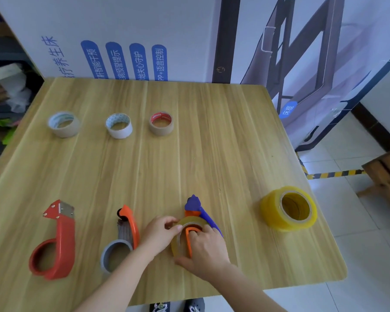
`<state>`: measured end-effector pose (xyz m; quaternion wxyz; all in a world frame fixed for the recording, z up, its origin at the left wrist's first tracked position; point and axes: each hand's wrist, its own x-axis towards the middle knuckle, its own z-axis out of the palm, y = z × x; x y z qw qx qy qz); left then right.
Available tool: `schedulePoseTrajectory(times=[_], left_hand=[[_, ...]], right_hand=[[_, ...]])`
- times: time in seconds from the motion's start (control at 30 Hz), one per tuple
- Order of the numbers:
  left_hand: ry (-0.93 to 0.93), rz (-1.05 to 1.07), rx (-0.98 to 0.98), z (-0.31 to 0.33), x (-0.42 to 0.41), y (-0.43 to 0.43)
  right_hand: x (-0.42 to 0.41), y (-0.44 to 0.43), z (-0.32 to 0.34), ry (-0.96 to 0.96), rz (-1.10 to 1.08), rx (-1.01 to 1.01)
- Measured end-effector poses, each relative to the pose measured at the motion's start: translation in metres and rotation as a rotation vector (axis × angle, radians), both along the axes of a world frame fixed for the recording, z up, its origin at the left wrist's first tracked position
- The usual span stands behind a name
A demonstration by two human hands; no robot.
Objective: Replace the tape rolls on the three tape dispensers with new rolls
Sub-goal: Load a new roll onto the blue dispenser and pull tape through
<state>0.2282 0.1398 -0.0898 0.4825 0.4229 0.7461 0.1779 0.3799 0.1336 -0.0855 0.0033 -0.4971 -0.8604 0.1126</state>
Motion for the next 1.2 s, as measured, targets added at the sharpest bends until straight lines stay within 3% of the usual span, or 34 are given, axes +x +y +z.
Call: schedulePoseTrajectory(times=[0.17,0.3,0.43,0.5,0.57,0.8,1.03,1.2], left_hand=[[-0.054,0.01,-0.014,0.0,0.003,-0.008],[-0.274,0.158,0.027,0.012,0.004,-0.007],[-0.54,0.378,0.011,0.033,0.001,-0.001],[-0.644,0.369,0.059,0.051,-0.001,0.002],[-0.753,0.321,0.133,0.07,-0.004,0.006],[-0.895,0.185,0.478,0.129,-0.023,0.017],[-0.846,0.291,0.766,0.176,-0.029,0.017],[-0.683,0.149,0.954,0.217,-0.035,0.006]], right_hand=[[-0.018,-0.005,0.015,-0.046,-0.092,-0.125],[-0.02,0.002,0.026,0.091,-0.264,-0.381],[-0.017,0.015,0.05,0.54,-0.447,-0.634],[-0.015,0.021,0.067,0.846,-0.456,-0.812],[-0.013,0.026,0.084,1.031,-0.397,-0.881],[-0.024,0.035,0.14,1.278,-0.213,-0.802],[-0.035,0.025,0.194,1.412,-0.104,-0.727],[-0.042,0.017,0.217,1.405,-0.081,-0.636]])
